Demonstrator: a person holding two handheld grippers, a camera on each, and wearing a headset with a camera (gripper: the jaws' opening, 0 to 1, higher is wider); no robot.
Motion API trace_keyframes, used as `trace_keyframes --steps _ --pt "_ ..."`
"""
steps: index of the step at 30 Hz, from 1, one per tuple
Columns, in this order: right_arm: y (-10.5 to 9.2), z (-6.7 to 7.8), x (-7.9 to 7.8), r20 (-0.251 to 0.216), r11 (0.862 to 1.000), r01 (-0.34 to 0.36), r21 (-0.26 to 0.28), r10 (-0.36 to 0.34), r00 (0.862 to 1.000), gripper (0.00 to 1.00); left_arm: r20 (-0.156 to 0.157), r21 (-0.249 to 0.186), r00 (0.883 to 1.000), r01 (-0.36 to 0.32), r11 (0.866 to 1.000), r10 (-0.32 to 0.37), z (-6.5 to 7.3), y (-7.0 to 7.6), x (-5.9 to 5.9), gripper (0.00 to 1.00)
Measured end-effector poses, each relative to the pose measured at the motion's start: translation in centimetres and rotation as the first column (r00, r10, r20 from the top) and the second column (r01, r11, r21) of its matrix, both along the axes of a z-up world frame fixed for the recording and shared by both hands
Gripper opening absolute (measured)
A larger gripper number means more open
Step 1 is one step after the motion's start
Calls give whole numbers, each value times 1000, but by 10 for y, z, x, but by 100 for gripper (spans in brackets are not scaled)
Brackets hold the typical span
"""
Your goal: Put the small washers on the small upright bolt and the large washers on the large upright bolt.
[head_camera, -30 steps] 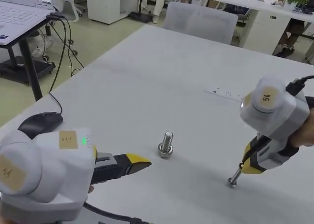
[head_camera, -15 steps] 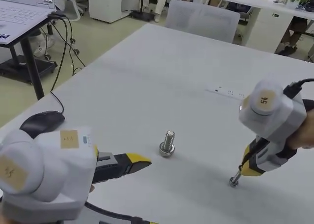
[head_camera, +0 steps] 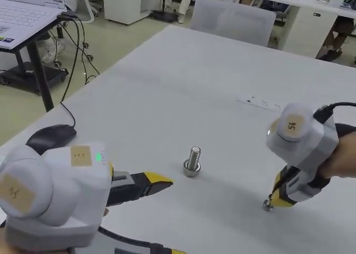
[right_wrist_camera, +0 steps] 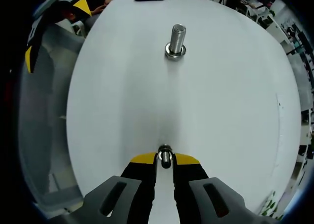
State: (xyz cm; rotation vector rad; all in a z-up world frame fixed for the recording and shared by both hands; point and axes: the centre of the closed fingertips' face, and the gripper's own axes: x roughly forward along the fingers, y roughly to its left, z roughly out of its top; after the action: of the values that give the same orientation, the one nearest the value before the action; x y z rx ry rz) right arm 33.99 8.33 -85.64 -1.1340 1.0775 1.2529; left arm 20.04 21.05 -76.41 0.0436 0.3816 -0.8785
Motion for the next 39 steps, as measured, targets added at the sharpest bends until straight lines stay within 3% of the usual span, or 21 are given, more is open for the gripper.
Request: trace_keyframes --steps 22,31,39 --pt "1 -12 1 15 1000 -9 -12 9 1000 14 -9 9 1000 -1 1000 1 -2 0 -2 71" --pt "1 -17 -2 15 1000 9 5 -9 1000 20 -11 14 1000 2 1000 -1 -4 0 -2 71" --pt "3 -13 0 32 998 47 51 -49 998 32 -17 19 1000 5 1000 -4 -5 0 -2 71"
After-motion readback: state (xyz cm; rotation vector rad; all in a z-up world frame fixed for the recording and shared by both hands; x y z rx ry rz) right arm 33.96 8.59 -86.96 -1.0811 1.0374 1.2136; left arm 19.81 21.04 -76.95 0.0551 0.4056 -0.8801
